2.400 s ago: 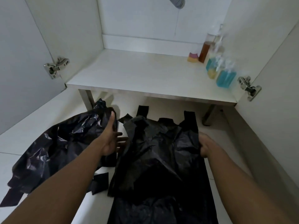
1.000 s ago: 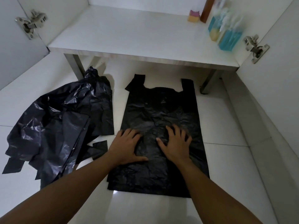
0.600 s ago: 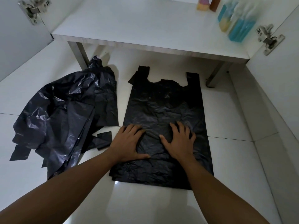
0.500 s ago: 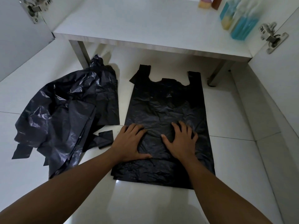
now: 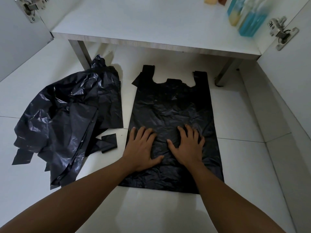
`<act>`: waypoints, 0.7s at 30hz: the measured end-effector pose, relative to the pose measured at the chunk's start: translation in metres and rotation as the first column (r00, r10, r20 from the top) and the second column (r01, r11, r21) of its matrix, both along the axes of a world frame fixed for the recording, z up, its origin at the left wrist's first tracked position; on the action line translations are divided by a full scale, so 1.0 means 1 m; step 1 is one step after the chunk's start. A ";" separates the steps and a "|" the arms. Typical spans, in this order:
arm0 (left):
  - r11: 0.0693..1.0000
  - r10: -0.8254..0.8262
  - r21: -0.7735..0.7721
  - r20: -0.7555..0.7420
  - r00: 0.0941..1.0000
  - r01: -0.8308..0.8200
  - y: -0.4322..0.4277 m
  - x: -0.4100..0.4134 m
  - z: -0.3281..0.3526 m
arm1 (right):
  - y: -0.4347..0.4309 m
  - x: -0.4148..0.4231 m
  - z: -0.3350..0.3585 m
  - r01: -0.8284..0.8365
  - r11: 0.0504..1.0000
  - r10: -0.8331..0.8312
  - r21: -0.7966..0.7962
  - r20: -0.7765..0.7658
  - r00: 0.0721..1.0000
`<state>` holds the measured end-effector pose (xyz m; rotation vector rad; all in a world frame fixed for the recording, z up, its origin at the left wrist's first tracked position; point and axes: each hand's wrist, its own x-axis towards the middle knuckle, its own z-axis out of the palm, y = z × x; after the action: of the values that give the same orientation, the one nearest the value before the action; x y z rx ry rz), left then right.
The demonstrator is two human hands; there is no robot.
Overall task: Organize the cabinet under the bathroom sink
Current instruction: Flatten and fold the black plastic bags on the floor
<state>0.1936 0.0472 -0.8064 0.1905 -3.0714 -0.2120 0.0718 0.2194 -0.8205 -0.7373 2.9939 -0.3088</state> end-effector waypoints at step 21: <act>0.972 0.094 0.195 0.182 0.979 -0.129 0.011 -0.012 0.014 | 0.064 -0.063 0.020 0.303 0.939 -0.311 -0.159 -0.024 0.950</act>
<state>0.1814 0.0584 -0.7922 0.4116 -3.1908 -0.5355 0.0086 0.2832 -0.8002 -0.2818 3.1548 -0.5467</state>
